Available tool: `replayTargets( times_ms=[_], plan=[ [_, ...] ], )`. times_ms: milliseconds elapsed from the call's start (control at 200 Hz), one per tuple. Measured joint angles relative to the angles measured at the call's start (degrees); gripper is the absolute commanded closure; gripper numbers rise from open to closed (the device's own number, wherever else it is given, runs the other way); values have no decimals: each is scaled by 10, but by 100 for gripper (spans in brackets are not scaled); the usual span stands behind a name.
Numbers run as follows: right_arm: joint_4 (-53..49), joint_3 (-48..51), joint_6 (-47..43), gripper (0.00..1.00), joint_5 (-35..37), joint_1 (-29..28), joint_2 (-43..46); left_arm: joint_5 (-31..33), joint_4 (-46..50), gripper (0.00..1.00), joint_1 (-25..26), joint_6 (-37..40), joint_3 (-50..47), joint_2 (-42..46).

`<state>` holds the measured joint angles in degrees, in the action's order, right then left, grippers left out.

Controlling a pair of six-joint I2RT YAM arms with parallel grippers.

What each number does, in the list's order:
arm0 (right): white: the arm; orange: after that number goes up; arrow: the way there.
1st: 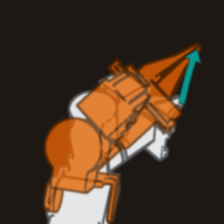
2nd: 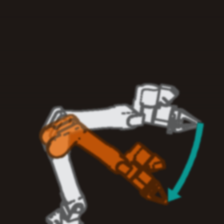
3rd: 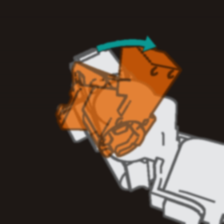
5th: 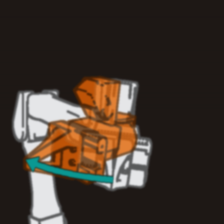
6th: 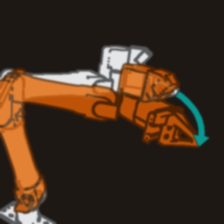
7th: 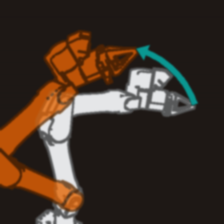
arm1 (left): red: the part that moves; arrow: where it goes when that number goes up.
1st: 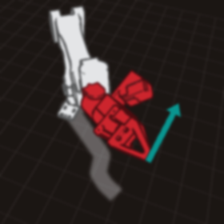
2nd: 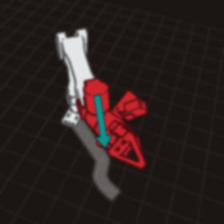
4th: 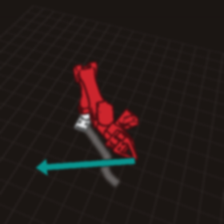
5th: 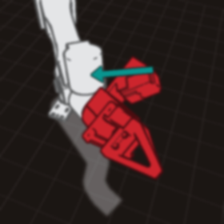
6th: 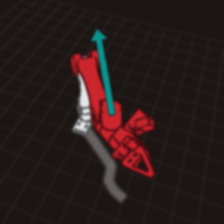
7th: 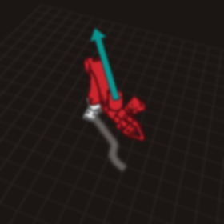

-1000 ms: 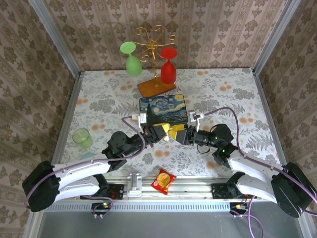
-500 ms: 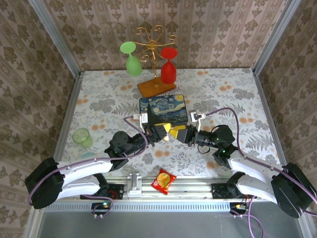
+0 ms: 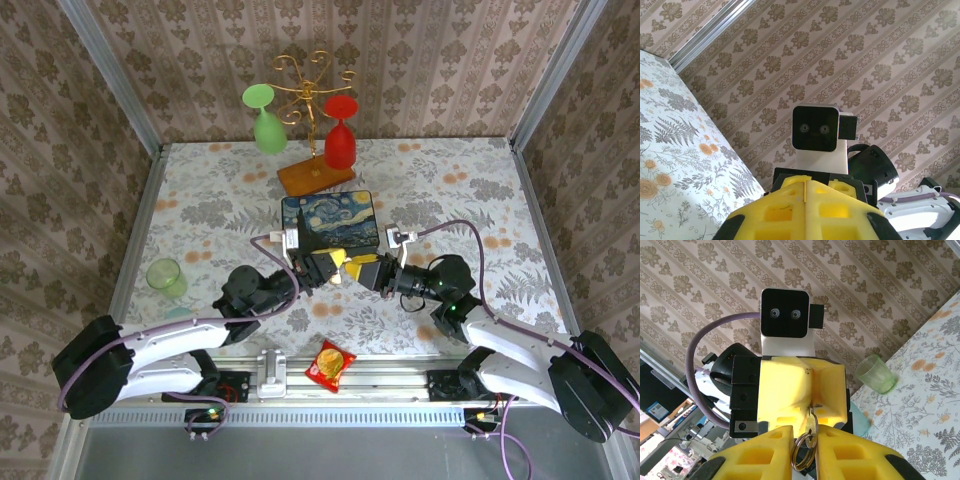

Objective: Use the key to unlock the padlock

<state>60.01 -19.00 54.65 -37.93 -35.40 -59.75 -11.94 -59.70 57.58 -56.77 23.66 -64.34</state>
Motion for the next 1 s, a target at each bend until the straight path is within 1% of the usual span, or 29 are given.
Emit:
replayTargets(
  times_ms=[70, 145, 365, 400, 490, 505, 580, 610, 645, 680, 720, 725, 730, 740, 810, 875, 940, 1000],
  plan=[
    [-1, 0, -2, 75, 0, 0, 2, 0, -4, 100, 2, -2, 0, -5],
    [-9, 0, -5, 77, 0, 3, 7, 0, -9, 100, 4, -3, 0, -12],
    [-31, 0, -9, 88, 2, 8, 23, 1, -28, 100, 9, -7, -5, -16],
    [-34, 0, -9, 93, 3, 8, 24, 2, -30, 100, 9, -7, -7, -16],
    [-40, 0, -9, 98, 4, 8, 24, 4, -37, 100, 9, -7, -13, -16],
    [-42, 0, -9, 100, 4, 8, 24, 4, -38, 100, 9, -7, -13, -16],
    [-47, 0, -9, 100, 5, 8, 24, 6, -38, 100, 9, -7, -15, -16],
    [-48, 0, -9, 100, 6, 8, 24, 6, -37, 93, 9, -7, -15, -16],
    [-49, 0, -9, 100, 6, 8, 24, 6, -37, 67, 9, -7, -15, -16],
    [-50, 0, -9, 100, 6, 8, 25, 6, -37, 46, 9, -9, -15, -16],
    [-50, 0, -11, 100, 6, 8, 27, 8, -35, 13, 8, -11, -16, -16],
    [-50, 0, -11, 100, 6, 8, 27, 9, -35, 11, 7, -11, -16, -16],
    [-50, 0, -11, 100, 6, 8, 28, 10, -34, 5, 7, -11, -16, -16],
    [-51, 0, -12, 100, 6, 8, 29, 11, -33, 1, 7, -12, -16, -16],
    [-66, 0, -23, 100, 10, 8, 46, 24, -17, 0, -3, -14, -22, -8],
    [-104, 0, -38, 100, 18, 8, 68, 33, 42, 0, -18, -9, -23, 24],
    [-148, 0, -55, 100, 26, 8, 85, 53, 144, 0, -30, 18, -7, 76],
    [-187, 0, -69, 100, 34, 11, 95, 78, 257, 0, -32, 56, 35, 115]
  ],
)
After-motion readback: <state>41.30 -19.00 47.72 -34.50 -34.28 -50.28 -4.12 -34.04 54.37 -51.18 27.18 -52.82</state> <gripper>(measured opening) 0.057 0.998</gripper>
